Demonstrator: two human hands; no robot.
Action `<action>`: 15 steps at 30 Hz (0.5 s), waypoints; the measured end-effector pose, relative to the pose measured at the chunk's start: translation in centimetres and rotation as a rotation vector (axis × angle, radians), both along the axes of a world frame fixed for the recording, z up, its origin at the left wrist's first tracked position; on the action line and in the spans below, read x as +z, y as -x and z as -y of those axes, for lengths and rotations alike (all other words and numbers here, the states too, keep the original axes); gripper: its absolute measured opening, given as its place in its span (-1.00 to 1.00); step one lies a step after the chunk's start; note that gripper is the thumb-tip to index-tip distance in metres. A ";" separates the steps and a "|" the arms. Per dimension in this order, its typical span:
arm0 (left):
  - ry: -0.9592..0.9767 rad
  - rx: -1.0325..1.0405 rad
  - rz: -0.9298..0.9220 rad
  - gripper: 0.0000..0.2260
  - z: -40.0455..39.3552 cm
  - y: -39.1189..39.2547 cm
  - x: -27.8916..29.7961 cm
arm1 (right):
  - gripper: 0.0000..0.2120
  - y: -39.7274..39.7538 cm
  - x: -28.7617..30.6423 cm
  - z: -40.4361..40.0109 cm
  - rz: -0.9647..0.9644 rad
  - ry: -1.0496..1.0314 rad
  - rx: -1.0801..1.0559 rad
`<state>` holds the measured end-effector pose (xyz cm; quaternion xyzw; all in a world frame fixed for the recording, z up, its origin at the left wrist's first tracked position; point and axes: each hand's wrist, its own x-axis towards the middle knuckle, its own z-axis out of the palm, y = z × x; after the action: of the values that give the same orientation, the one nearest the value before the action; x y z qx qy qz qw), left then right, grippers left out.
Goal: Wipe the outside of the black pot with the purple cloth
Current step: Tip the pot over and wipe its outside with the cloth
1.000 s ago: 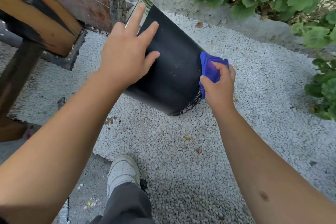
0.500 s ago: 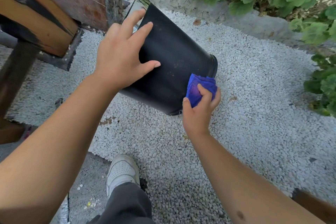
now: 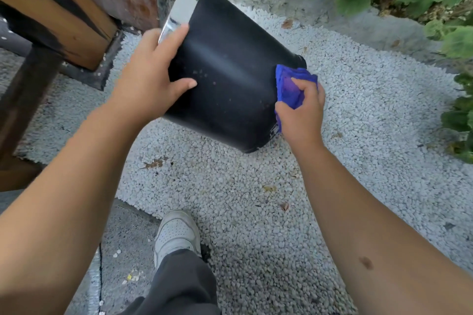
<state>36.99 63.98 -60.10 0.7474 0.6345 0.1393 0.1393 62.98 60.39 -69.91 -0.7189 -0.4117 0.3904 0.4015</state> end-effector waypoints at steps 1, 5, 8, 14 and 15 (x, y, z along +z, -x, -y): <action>-0.033 -0.018 -0.017 -0.24 -0.5 -0.2 0.7 | -0.59 -0.1 0.0 -0.3 -0.005 0.005 0.009; -0.033 -0.088 -0.117 -0.23 -1.2 -0.7 2.1 | -0.62 0.2 -0.7 -0.4 -0.087 0.106 0.055; 0.058 -0.228 -0.105 -0.23 -1.1 0.8 2.5 | -0.55 -0.3 -1.3 -0.3 -0.134 0.167 0.040; 0.030 -0.315 -0.029 -0.30 0.1 0.2 0.6 | -0.56 -1.0 -1.5 0.2 -0.158 0.186 0.014; 0.028 -0.303 -0.048 -0.31 -0.1 -0.1 0.4 | -0.60 -0.9 -1.4 0.5 -0.150 0.169 -0.005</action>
<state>37.11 64.09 -59.70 0.8357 0.5194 0.0902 0.1539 63.83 59.90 -71.32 -0.7200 -0.3444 0.4753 0.3703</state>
